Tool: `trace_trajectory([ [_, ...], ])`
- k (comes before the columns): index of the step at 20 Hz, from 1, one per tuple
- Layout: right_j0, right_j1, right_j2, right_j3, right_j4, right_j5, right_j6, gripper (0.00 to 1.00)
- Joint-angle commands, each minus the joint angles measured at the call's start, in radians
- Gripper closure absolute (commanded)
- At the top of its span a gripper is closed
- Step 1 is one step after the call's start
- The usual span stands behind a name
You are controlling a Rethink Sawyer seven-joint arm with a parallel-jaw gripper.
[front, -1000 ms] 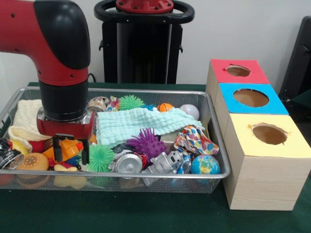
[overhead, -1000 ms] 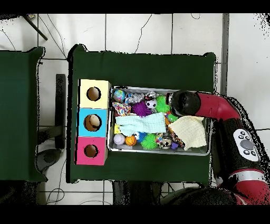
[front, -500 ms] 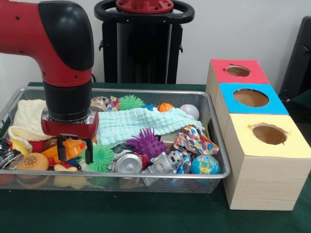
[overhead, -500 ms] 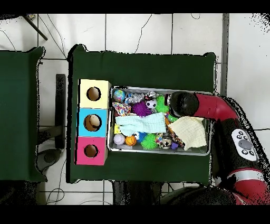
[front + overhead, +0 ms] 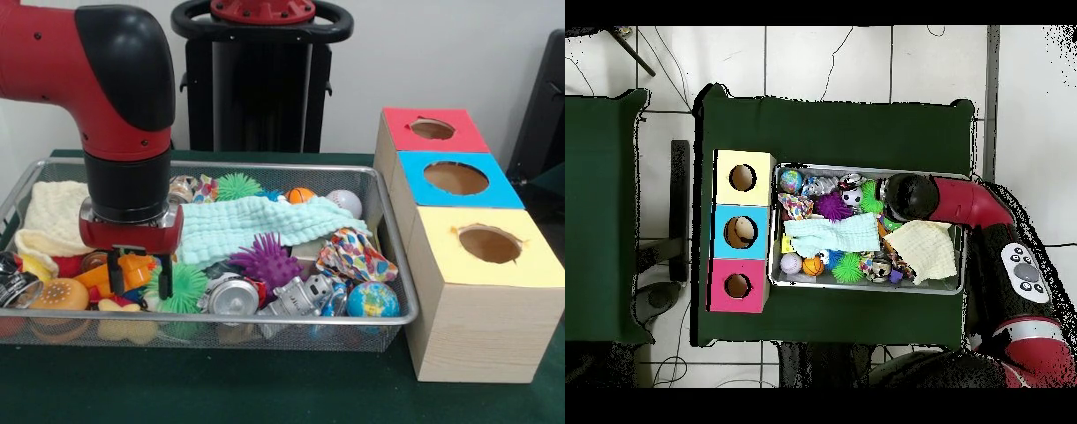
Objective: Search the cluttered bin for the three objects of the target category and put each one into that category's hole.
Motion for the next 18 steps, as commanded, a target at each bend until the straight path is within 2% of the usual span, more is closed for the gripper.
trace_trajectory([
  [1,0.010,0.033,-0.014,0.037,-0.103,-0.055,-0.062,0.00],
  [8,-0.002,0.034,-0.011,0.050,-0.121,-0.075,-0.059,0.00],
  [18,-0.005,0.045,0.000,0.025,-0.140,-0.067,-0.055,0.00],
])
